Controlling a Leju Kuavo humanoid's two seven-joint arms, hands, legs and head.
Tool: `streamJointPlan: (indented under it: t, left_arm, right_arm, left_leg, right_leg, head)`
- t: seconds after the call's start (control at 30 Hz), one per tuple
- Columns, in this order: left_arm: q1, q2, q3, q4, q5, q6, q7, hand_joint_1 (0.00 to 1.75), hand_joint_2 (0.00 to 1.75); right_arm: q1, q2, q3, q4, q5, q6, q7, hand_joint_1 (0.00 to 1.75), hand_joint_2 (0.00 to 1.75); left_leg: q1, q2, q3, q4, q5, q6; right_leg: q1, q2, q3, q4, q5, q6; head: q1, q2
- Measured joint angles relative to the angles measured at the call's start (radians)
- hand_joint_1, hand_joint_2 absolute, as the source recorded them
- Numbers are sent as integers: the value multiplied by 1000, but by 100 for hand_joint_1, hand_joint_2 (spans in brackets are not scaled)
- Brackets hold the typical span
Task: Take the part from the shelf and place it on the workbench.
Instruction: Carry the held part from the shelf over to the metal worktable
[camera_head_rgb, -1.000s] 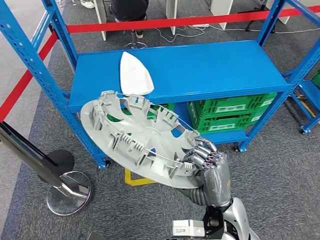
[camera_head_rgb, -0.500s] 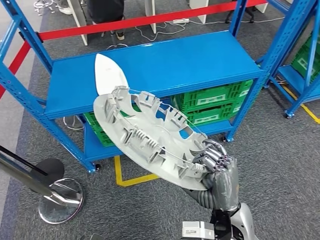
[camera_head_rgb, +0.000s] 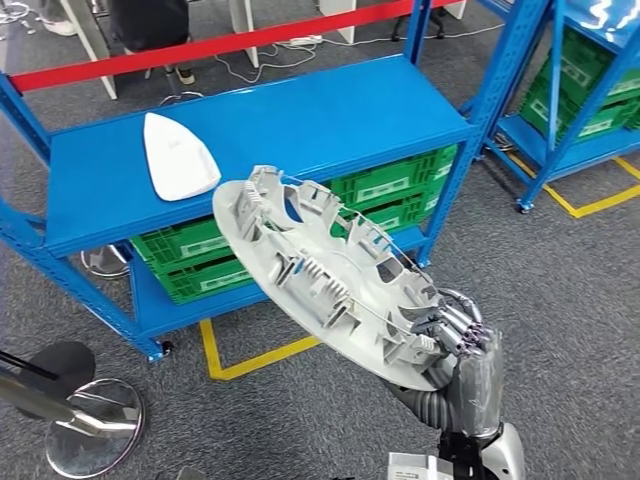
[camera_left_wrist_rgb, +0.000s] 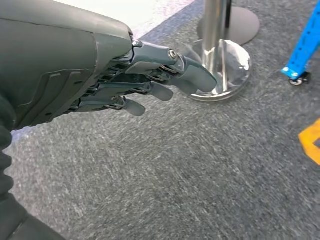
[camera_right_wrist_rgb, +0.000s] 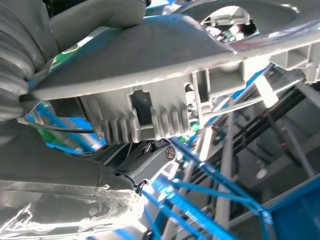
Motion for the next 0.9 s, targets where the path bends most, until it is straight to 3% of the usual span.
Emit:
streamJointPlan:
  t: [0.07, 0.13, 0.23, 0.3, 0.4, 0.43, 0.47, 0.53, 0.6, 0.67, 0.73, 0.8, 0.9]
  left_arm:
    - [0, -1, 2, 0, 2, 0, 0, 0, 175]
    - [0, 0, 6, 0, 4, 0, 0, 0, 175]
    - [1, 0, 9, 0, 8, 1, 0, 0, 175]
    - [1, 0, 10, 0, 10, 2, -1, 0, 175]
    - [3, 0, 10, 0, 10, 2, -1, 0, 175]
    - [4, -1, 10, 0, 10, 2, -1, 0, 175]
    - [6, -1, 10, 0, 10, 2, -1, 0, 175]
    - [6, -1, 10, 0, 10, 2, -1, 0, 175]
    - [6, 0, 11, 0, 10, 2, -1, 0, 175]
    - [5, 1, 11, 0, 11, 3, -1, 0, 175]
    - [5, 1, 12, 0, 11, 3, -2, 0, 175]
    - [4, 0, 13, 0, 12, 3, -2, 0, 175]
    - [8, -4, 14, 0, 12, 3, -3, 0, 175]
  right_arm:
    - [10, 0, -8, -4, 0, -4, 1, 175, 175]
    - [18, 2, -14, -12, 0, -9, 0, 175, 175]
    - [34, 5, -24, -24, 0, -12, -2, 175, 175]
    - [42, 6, -29, -29, 0, -12, -2, 175, 175]
    - [45, 8, -32, -34, 0, -12, -3, 175, 175]
    - [47, 8, -33, -34, 0, -12, -3, 175, 175]
    - [49, 9, -33, -34, 0, -12, -3, 175, 175]
    - [53, 9, -34, -34, 0, -12, -3, 175, 175]
    - [53, 11, -34, -35, 0, -12, -3, 175, 175]
    - [53, 13, -35, -38, 0, -12, -4, 175, 175]
    - [57, 14, -38, -42, 0, -12, -4, 175, 175]
    - [67, 14, -44, -46, -1, -12, -4, 175, 175]
    - [73, 14, -50, -50, -2, -12, -7, 175, 175]
  left_leg:
    - [1, 16, -1, 10, -7, -10]
    - [-4, 28, -4, 24, -14, -22]
    - [-5, 42, -8, 34, -18, -35]
    - [0, 21, -18, 63, -47, -44]
    - [3, -21, -89, 236, -151, -48]
    - [3, -25, -113, 293, -173, -46]
    - [3, -26, -122, 316, -173, -41]
    - [0, -35, -90, 261, -123, -28]
    - [-3, -75, -27, 136, -60, -13]
    - [-6, -105, 9, 60, -41, -4]
    - [-6, -95, 12, 42, -43, -3]
    - [-2, -73, 14, 27, -32, -2]
    - [-3, -35, 12, 17, -24, 1]
  right_leg:
    - [-3, -32, 70, -134, 61, 9]
    - [-2, -57, 117, -221, 85, 0]
    - [1, -37, 113, -224, 88, -27]
    - [1, -21, 109, -224, 94, -40]
    - [5, 7, 97, -224, 104, -56]
    - [8, 19, 93, -224, 107, -60]
    - [12, 30, 91, -224, 109, -62]
    - [17, 54, 87, -224, 114, -64]
    - [19, 76, 85, -222, 119, -62]
    - [19, 94, 76, -219, 125, -54]
    - [18, 111, 65, -221, 133, -42]
    - [19, 95, 48, -206, 121, -34]
    - [18, 27, -15, -58, 27, -23]
  head:
    - [1, 0]
    - [1, 0]
    - [-2, 0]
    - [-2, 0]
    - [-3, 0]
    - [-3, 0]
    - [-3, 0]
    - [-2, 0]
    - [-2, 0]
    - [-2, 0]
    - [-2, 0]
    - [0, 0]
    - [7, 0]
